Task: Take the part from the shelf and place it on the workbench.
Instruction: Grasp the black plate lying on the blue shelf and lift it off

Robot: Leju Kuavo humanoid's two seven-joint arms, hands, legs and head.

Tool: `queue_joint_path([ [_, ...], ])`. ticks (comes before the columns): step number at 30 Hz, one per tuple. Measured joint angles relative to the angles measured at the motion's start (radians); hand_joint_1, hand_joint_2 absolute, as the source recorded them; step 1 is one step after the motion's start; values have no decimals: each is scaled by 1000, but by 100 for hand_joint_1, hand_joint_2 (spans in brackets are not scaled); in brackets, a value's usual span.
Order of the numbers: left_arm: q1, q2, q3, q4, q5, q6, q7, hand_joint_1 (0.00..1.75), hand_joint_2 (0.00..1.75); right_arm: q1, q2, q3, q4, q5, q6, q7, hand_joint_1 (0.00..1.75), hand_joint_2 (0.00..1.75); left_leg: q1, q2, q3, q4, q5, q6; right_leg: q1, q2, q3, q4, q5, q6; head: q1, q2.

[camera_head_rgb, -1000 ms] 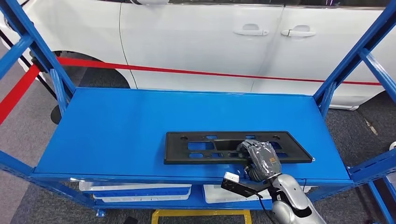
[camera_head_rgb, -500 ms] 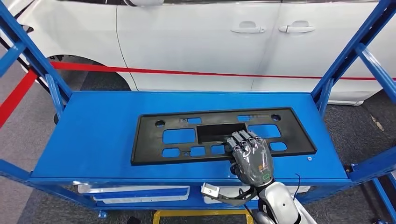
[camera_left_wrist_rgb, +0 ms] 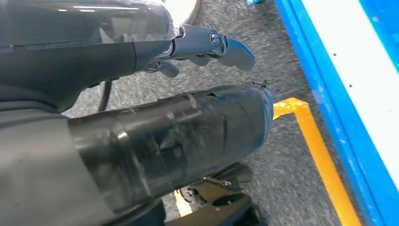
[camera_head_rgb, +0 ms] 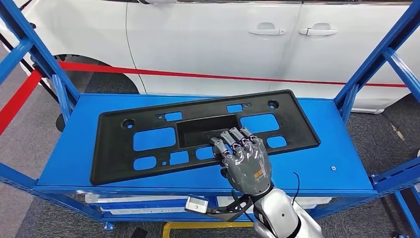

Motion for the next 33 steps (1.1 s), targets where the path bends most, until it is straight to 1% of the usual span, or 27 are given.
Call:
queue_joint_path([
  [1,-1,0,0,0,0,-8,-9,0,175,-6,4,9,-1,-3,1,1,175,175,0,0,-1,0,0,2,-2,0,-28,61,-32,4,0,0],
  [2,0,1,0,0,1,-18,-19,0,175,-11,6,18,-1,-6,1,2,175,175,0,0,-1,0,0,3,-3,0,-58,126,-60,7,0,0],
  [3,0,1,-1,0,1,-26,-28,0,175,-13,8,26,0,-11,1,4,175,175,0,0,-1,0,0,3,-5,0,-83,177,-75,9,0,0],
  [4,1,2,-1,0,2,-32,-35,0,175,-14,10,32,1,-15,1,6,175,175,0,-1,-1,1,0,3,-6,0,-94,197,-72,9,0,0],
  [5,2,2,-1,0,2,-35,-39,0,175,-15,11,38,2,-18,1,7,175,175,0,-1,-1,1,-1,2,-7,0,-85,175,-49,8,0,0],
  [7,2,3,-2,0,2,-42,-44,0,175,-21,14,44,3,-23,1,9,175,175,0,-3,1,1,-1,1,-6,0,-24,47,18,-1,0,0],
  [8,2,3,-2,0,2,-48,-45,0,175,-24,16,45,3,-28,1,9,175,175,-1,-4,1,1,-1,-3,-3,0,5,-16,41,-6,0,0],
  [9,1,3,-2,0,3,-57,-47,0,175,-28,18,47,4,-34,1,10,175,175,-2,-4,-1,1,-1,-7,1,0,23,-57,53,-11,0,0],
  [10,1,3,-2,0,4,-64,-49,0,175,-31,20,49,6,-40,1,10,175,175,-2,-3,-2,0,0,-13,5,1,28,-74,53,-14,0,0],
  [11,2,4,-2,0,6,-69,-50,0,175,-32,21,52,8,-45,1,11,175,175,-2,-3,-2,-1,1,-19,8,2,28,-76,53,-17,0,0],
  [12,2,4,-2,0,9,-69,-51,0,175,-33,23,54,9,-49,1,12,175,175,-2,-2,-2,-3,1,-25,5,2,28,-80,56,-23,0,0],
  [14,3,4,-2,0,19,-62,-48,0,175,-35,27,57,12,-54,0,13,175,175,-1,-2,-10,19,-17,-35,1,1,35,-92,62,-35,-1,0],
  [15,2,5,-1,0,23,-57,-43,0,175,-36,30,58,13,-54,0,13,175,175,-1,-1,-27,57,-41,-38,-2,-1,38,-97,64,-42,-1,0],
  [17,3,5,-1,0,25,-44,-26,0,175,-38,34,59,18,-56,0,14,175,175,0,-1,-84,181,-105,-43,1,-4,38,-97,64,-48,-2,0],
  [18,4,5,-1,0,22,-34,-14,0,175,-39,35,59,21,-57,1,16,175,175,0,-1,-111,239,-126,-44,2,-4,37,-96,63,-49,-2,0],
  [19,6,5,-1,0,20,-22,-3,0,175,-38,35,59,23,-59,1,17,175,175,0,-1,-125,269,-130,-45,3,-4,36,-93,62,-50,-2,0],
  [20,7,5,-1,0,16,-8,6,0,175,-38,35,59,26,-60,1,19,175,175,0,-1,-122,262,-115,-45,4,-3,36,-90,61,-50,-2,0],
  [21,8,5,-1,0,13,6,11,0,175,-38,35,59,27,-62,1,23,175,175,0,-1,-99,216,-84,-43,4,-2,36,-87,58,-49,-2,0],
  [22,8,5,-1,0,9,21,13,0,175,-38,36,59,28,-61,1,27,175,175,0,-1,-66,148,-51,-40,4,-1,36,-82,55,-46,-2,0],
  [23,7,5,-1,0,5,34,14,0,175,-38,36,59,28,-60,1,31,175,175,-2,-1,-34,84,-27,-37,6,-1,34,-77,52,-42,-2,0],
  [24,7,5,-2,0,1,45,16,0,175,-38,36,59,28,-58,1,35,175,175,-3,-1,-12,38,-14,-33,8,0,32,-72,49,-38,-2,0],
  [25,7,5,-2,0,-3,54,19,0,175,-38,36,59,29,-56,1,38,175,175,-5,-2,-2,16,-11,-29,9,0,30,-69,48,-34,-1,0],
  [28,9,4,-3,0,-7,68,26,0,175,-38,36,59,30,-54,1,40,175,175,-5,-2,-2,7,-5,-14,9,1,28,-66,47,-21,-1,0],
  [29,9,3,-4,0,-8,72,27,0,175,-39,36,59,31,-54,1,40,175,175,-3,-1,-1,3,-2,-8,8,1,23,-54,36,-15,0,0],
  [30,8,2,-4,0,-8,74,28,0,175,-39,36,59,31,-55,1,41,175,175,0,-1,-1,-1,2,-3,7,1,10,-23,14,-9,0,0],
  [31,7,2,-4,0,-9,76,29,0,175,-40,36,59,32,-55,1,41,175,175,1,0,-1,-2,4,1,4,1,-12,26,-16,-4,1,0],
  [33,8,2,-4,0,-10,79,30,0,175,-39,35,59,36,-56,2,41,175,175,1,1,-4,-2,5,3,-1,1,-69,152,-75,5,1,0],
])
